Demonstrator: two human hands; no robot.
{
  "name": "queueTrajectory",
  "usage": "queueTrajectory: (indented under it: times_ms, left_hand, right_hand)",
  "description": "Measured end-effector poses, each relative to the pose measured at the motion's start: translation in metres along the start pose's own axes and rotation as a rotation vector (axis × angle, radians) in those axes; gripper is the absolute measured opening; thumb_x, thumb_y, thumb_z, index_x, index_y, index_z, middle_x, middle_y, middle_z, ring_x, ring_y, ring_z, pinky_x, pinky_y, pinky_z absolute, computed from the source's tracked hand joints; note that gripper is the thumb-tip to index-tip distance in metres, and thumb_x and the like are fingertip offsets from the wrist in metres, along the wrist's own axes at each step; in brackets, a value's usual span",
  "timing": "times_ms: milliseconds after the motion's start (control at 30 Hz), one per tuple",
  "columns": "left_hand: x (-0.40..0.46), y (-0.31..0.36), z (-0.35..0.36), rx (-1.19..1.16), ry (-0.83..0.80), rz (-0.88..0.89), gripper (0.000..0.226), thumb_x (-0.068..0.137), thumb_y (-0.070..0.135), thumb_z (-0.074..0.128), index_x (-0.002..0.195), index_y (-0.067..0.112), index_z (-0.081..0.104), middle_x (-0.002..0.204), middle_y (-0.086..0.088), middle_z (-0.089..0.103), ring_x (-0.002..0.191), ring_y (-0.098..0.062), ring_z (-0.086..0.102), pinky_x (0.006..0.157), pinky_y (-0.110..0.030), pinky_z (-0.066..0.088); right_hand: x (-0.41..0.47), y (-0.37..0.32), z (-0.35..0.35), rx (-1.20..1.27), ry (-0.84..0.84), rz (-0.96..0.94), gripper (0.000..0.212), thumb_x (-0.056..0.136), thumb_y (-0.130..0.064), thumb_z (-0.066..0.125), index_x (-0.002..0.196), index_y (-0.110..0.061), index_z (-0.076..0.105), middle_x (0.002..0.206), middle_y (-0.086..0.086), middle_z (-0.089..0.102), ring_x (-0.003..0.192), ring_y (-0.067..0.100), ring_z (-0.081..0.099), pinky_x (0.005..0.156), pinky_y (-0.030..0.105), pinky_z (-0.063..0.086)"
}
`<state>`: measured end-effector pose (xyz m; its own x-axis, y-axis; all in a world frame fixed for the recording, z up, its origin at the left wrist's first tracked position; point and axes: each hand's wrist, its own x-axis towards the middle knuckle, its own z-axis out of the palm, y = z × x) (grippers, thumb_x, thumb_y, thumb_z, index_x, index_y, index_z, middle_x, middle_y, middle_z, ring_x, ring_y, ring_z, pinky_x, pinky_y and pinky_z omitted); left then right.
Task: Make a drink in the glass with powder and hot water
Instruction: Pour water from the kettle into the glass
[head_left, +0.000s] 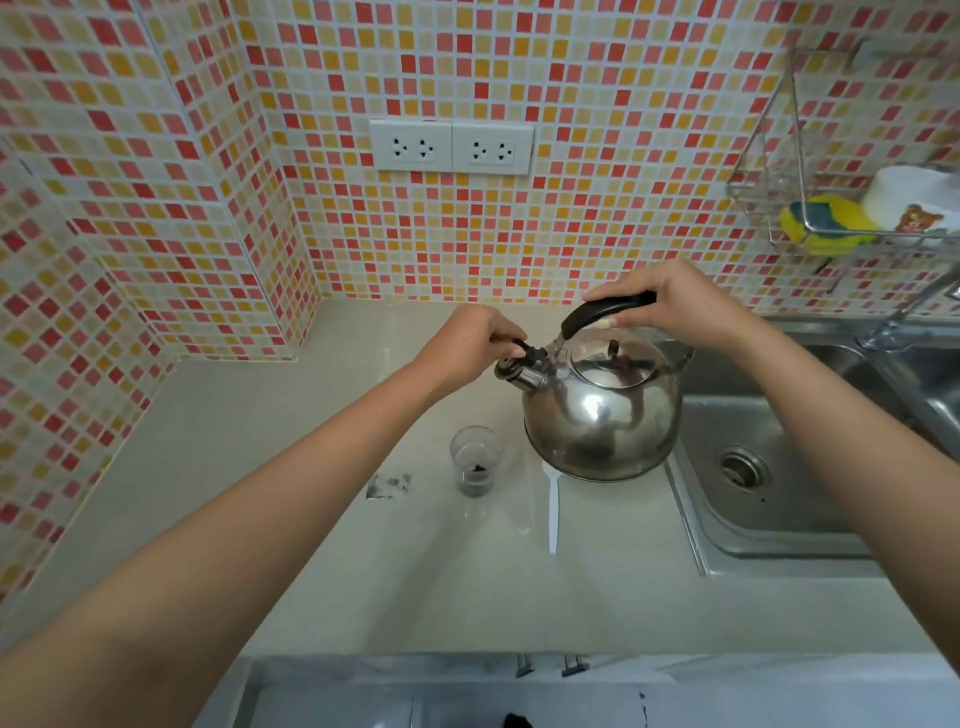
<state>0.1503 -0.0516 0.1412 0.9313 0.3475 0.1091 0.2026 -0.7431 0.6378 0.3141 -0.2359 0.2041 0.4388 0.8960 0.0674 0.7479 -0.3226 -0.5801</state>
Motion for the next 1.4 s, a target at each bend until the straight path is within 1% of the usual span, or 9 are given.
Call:
queueTrajectory:
  times_ms: [100,200,300,400,733,833,1067,1300,1400]
  left_hand:
    - [-0.012,0.002,0.003,0.060,-0.033,0.026,0.027,0.087,0.015,0.064,0.112,0.008,0.070,0.105,-0.011,0.069,0.089,-0.015,0.056,0.078,-0.020,0.037]
    - [-0.022,0.004,0.005,0.089,-0.064,0.033,0.027,0.087,0.016,0.065,0.113,0.008,0.069,0.106,-0.011,0.068,0.094,-0.020,0.059,0.077,-0.021,0.037]
    - [-0.031,0.005,0.007,0.113,-0.075,0.045,0.025,0.086,0.014,0.065,0.110,0.007,0.071,0.102,-0.012,0.068,0.087,-0.018,0.058,0.075,-0.023,0.038]
    - [-0.037,0.007,0.010,0.133,-0.089,0.049,0.025,0.086,0.014,0.065,0.110,0.006,0.071,0.101,-0.013,0.069,0.092,-0.024,0.062,0.074,-0.024,0.039]
    - [-0.044,0.007,0.013,0.178,-0.132,0.045,0.024,0.086,0.014,0.066,0.106,0.004,0.072,0.098,-0.016,0.070,0.092,-0.028,0.064,0.076,-0.027,0.045]
    - [-0.045,0.005,0.014,0.209,-0.142,0.056,0.021,0.086,0.013,0.065,0.103,0.002,0.072,0.093,-0.017,0.070,0.088,-0.031,0.063,0.074,-0.032,0.047]
    - [-0.047,0.002,0.015,0.242,-0.190,0.008,0.024,0.089,0.013,0.062,0.109,0.003,0.070,0.102,-0.017,0.069,0.093,-0.030,0.062,0.073,-0.028,0.044]
    - [-0.051,-0.003,0.016,0.233,-0.171,-0.006,0.025,0.088,0.013,0.063,0.110,0.004,0.070,0.103,-0.016,0.069,0.092,-0.028,0.062,0.071,-0.026,0.041]
    - [-0.052,-0.003,0.017,0.235,-0.172,-0.015,0.025,0.088,0.013,0.063,0.111,0.005,0.069,0.104,-0.016,0.069,0.092,-0.028,0.062,0.071,-0.025,0.041]
  right_hand:
    - [-0.013,-0.008,0.007,-0.026,-0.015,-0.022,0.040,0.080,-0.009,0.073,0.116,-0.023,0.069,0.106,-0.018,0.065,0.087,-0.018,0.057,0.079,0.001,0.043]
    - [-0.021,-0.014,0.014,-0.046,-0.036,-0.009,0.040,0.080,-0.010,0.074,0.118,-0.022,0.068,0.110,-0.014,0.064,0.095,-0.006,0.059,0.088,0.012,0.043]
    - [-0.026,-0.016,0.019,-0.068,-0.068,-0.005,0.039,0.080,-0.012,0.074,0.116,-0.023,0.069,0.101,-0.022,0.065,0.083,-0.015,0.059,0.077,0.009,0.042]
    - [-0.030,-0.018,0.021,-0.095,-0.091,-0.014,0.035,0.080,-0.014,0.075,0.111,-0.028,0.071,0.090,-0.030,0.064,0.082,-0.020,0.058,0.074,0.010,0.043]
    - [-0.030,-0.025,0.029,-0.180,-0.155,-0.058,0.024,0.083,-0.017,0.071,0.105,-0.027,0.072,0.095,-0.009,0.073,0.087,0.008,0.066,0.081,0.035,0.055]
    - [-0.028,-0.027,0.034,-0.212,-0.169,-0.072,0.021,0.084,-0.019,0.070,0.103,-0.028,0.072,0.089,-0.008,0.073,0.080,0.007,0.064,0.072,0.032,0.052]
    - [-0.021,-0.032,0.043,-0.260,-0.231,-0.073,0.020,0.086,-0.018,0.067,0.104,-0.025,0.072,0.085,-0.004,0.072,0.074,0.012,0.062,0.066,0.030,0.048]
    - [-0.014,-0.036,0.045,-0.280,-0.271,-0.079,0.019,0.085,-0.018,0.067,0.101,-0.027,0.072,0.087,-0.004,0.074,0.079,0.017,0.066,0.074,0.038,0.052]
    - [-0.012,-0.037,0.046,-0.284,-0.281,-0.085,0.021,0.085,-0.018,0.068,0.103,-0.027,0.072,0.087,-0.007,0.073,0.078,0.011,0.065,0.071,0.034,0.052]
